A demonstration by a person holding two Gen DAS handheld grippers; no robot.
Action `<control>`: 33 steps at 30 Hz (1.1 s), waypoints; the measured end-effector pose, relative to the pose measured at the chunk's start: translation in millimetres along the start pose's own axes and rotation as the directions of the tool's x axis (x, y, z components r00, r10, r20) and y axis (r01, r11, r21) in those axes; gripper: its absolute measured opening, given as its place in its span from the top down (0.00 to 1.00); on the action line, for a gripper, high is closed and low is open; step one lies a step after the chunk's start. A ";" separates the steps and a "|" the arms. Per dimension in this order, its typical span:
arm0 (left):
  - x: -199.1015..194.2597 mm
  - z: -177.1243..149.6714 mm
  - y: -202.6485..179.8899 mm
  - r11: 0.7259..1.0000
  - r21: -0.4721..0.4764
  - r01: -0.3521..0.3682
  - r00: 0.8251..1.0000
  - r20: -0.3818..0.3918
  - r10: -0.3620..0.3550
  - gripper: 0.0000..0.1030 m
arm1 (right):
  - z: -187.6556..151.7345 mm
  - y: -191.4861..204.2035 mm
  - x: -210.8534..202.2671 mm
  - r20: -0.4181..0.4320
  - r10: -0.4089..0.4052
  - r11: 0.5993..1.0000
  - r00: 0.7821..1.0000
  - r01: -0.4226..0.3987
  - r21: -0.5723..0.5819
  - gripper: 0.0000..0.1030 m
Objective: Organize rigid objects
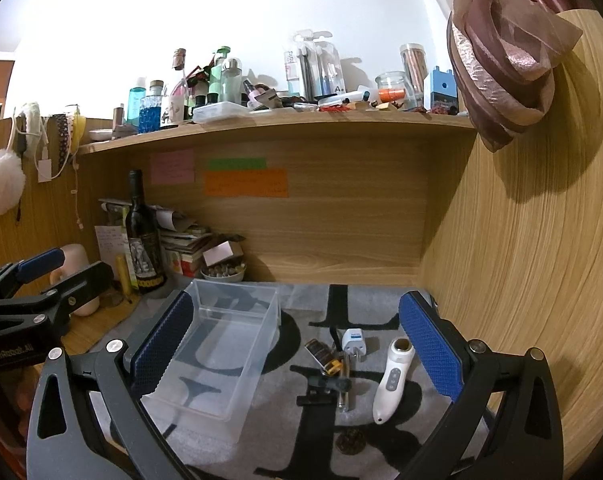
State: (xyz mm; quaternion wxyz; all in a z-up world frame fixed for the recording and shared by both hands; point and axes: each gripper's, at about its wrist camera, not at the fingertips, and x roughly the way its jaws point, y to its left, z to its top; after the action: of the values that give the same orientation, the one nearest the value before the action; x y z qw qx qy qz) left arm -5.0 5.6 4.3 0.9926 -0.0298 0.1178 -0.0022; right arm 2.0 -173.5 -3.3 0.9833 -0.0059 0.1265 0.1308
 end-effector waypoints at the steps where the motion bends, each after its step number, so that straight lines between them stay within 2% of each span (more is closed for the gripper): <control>1: 0.0 0.4 -0.1 1.000 0.001 -0.001 1.000 0.000 0.001 0.00 | -0.3 0.5 -0.8 0.002 -0.001 1.000 1.000 0.001 -0.002 0.00; 33: 0.3 -0.2 -1.2 1.000 0.008 0.008 1.000 0.007 -0.008 0.00 | 1.1 0.1 -3.7 0.004 -0.005 1.000 1.000 0.005 -0.009 0.00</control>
State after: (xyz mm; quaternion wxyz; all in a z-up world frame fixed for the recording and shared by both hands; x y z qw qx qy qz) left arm -4.8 4.5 4.0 0.9931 -0.0266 0.1143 -0.0064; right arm -1.2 -174.4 -1.3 0.9838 -0.0104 0.1239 0.1289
